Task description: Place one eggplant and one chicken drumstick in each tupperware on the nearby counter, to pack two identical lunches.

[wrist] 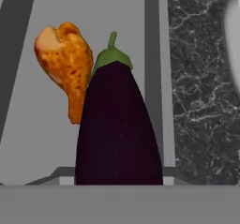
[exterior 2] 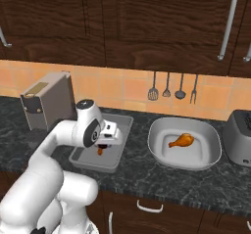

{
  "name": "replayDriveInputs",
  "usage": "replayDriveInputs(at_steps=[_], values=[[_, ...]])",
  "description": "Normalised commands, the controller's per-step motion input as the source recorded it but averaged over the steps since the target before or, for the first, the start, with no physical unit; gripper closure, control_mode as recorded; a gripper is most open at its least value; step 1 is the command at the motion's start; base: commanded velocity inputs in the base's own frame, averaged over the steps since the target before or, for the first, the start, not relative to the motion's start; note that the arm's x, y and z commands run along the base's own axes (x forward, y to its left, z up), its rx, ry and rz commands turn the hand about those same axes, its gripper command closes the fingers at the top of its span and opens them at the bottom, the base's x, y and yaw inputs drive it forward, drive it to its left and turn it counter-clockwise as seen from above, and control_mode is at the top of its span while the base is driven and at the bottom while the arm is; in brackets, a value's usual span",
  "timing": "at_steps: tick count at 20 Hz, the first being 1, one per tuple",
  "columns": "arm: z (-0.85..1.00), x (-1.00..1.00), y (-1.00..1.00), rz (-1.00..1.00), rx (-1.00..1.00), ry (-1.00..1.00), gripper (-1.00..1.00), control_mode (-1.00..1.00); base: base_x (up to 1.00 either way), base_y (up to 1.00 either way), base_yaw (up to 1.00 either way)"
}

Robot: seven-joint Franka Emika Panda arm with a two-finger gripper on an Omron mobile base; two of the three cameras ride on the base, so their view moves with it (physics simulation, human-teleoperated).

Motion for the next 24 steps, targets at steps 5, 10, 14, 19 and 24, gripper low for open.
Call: replayDriveInputs(at_steps=[5,10,14,19,24], values=[[-0.33,0.53,-0.05,0.0,0.0,0.08,1.0,-1.0,0.0,0.0,0.0],[-0.44,0.51,-0.12,0.01,0.0,0.02,1.0,-1.0,0.0,0.0,0.0],[-0.31,0.42,-0.09,0.02,0.0,0.0,-1.0,-1.0,0.0,0.0,0.0],[0.0,0.01,0.0,0.06,0.0,-0.05,-1.0,-1.0,0.0,0.0,0.0],[0.0,-0.04,0.0,0.08,0.0,-0.07,-1.0,-1.0,0.0,0.0,0.0]])
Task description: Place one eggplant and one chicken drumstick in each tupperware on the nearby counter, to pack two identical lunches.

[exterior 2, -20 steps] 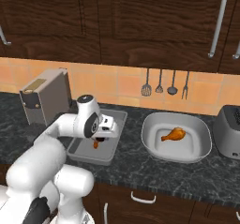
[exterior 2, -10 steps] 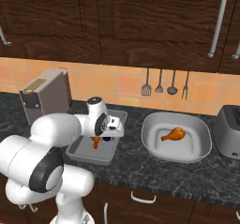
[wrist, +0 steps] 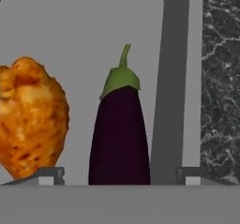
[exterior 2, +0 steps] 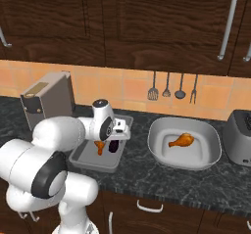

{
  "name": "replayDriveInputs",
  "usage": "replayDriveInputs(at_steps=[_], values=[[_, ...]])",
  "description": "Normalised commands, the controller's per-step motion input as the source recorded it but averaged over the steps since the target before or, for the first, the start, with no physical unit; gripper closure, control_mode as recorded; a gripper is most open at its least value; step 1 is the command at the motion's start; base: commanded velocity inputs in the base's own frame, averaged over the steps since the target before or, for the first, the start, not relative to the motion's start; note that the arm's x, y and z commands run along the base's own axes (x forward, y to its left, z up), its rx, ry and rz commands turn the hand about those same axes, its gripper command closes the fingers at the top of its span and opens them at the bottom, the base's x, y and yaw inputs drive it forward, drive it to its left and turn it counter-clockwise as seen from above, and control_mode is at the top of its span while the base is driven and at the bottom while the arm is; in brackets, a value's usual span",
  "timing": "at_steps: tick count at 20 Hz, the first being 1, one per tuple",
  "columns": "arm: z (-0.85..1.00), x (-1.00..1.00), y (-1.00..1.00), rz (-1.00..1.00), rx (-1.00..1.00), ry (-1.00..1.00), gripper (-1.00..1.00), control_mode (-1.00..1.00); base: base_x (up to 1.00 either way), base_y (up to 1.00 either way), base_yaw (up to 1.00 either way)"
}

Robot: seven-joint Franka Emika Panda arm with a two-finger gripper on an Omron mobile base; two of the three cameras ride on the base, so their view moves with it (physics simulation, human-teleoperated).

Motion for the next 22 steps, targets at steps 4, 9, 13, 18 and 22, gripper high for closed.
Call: replayDriveInputs(at_steps=[4,9,13,18,22], values=[[0.49,-0.94,0.02,0.12,0.0,-0.22,-1.0,-1.0,0.0,0.0,0.0],[0.79,-1.0,0.25,0.05,0.0,-0.26,-1.0,-1.0,0.0,0.0,0.0],[0.84,-0.93,0.63,-0.02,-0.02,-0.26,-1.0,-1.0,0.0,0.0,0.0],[0.65,-0.98,0.43,-0.22,0.15,-0.03,-1.0,-1.0,0.0,0.0,0.0],[0.08,-0.88,0.11,-0.17,0.15,0.01,-1.0,-1.0,0.0,0.0,0.0]])
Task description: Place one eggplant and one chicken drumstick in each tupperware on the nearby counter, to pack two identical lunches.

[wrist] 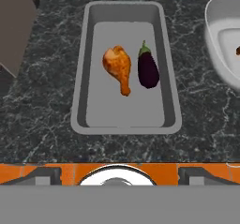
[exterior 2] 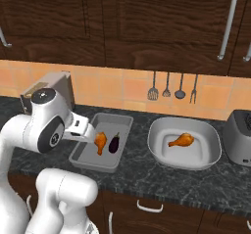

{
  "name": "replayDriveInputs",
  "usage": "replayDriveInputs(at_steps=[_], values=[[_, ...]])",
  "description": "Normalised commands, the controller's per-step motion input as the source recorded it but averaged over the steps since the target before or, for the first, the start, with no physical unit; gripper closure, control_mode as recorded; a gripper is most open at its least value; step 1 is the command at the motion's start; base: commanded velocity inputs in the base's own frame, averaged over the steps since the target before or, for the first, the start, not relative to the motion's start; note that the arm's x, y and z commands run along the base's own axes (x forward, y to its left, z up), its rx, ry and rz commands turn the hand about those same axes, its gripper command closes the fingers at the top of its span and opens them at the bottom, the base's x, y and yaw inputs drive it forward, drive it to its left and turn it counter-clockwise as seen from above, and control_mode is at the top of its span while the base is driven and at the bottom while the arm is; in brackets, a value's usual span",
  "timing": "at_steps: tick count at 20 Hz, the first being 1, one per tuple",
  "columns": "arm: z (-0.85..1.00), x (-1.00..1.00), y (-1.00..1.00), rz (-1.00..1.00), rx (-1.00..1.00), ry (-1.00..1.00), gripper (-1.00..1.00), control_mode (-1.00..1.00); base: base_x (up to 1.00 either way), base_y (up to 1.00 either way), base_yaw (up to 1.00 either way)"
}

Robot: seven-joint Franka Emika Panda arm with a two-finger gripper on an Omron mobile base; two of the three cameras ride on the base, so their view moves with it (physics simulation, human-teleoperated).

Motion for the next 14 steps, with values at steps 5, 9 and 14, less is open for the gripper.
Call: replayDriveInputs(at_steps=[5,9,14], values=[[-0.03,-0.6,0.2,-0.04,0.02,-0.05,-1.0,-1.0,0.0,0.0,0.0],[-0.01,-0.04,0.11,0.01,0.0,-0.01,-1.0,-1.0,0.0,0.0,0.0],[-0.01,0.0,0.0,0.01,0.0,0.0,-1.0,1.0,-0.61,-0.16,0.01]])
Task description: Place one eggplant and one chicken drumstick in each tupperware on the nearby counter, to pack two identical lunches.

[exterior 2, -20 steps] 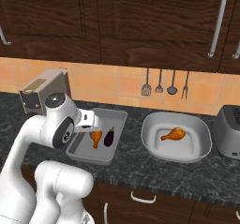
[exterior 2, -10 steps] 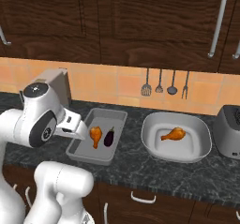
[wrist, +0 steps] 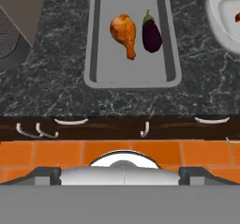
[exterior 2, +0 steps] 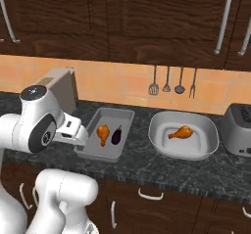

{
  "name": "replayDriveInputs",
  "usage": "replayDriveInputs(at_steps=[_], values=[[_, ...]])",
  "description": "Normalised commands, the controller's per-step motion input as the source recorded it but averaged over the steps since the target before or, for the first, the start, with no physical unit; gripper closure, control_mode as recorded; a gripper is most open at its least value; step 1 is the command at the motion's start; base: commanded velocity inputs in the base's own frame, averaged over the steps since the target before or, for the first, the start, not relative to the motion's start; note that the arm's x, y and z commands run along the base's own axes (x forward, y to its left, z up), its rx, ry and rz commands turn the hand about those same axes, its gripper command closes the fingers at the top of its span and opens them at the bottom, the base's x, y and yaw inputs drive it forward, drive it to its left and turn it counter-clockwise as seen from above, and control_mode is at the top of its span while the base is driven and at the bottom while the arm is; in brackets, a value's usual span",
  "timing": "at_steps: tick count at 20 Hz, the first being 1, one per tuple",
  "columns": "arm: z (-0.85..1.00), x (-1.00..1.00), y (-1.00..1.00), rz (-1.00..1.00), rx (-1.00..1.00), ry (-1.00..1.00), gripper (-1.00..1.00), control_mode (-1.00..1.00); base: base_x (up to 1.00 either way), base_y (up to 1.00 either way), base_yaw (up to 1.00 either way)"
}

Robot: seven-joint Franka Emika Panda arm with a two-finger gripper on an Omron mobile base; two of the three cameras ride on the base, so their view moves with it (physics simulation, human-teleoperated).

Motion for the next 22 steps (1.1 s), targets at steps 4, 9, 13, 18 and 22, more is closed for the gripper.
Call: replayDriveInputs(at_steps=[4,9,13,18,22], values=[[0.0,0.0,0.0,0.0,0.0,0.0,-1.0,1.0,-0.89,-0.51,0.0],[0.0,0.0,0.0,0.0,0.0,0.0,-1.0,1.0,-0.04,-0.99,-0.01],[0.0,0.0,0.0,0.0,0.0,0.0,-1.0,1.0,0.04,-1.0,0.0],[0.0,0.0,0.0,0.0,0.0,0.0,-1.0,1.0,-0.37,-1.0,0.0],[0.0,0.0,0.0,0.0,0.0,0.0,-1.0,1.0,-0.8,-0.67,0.0]])
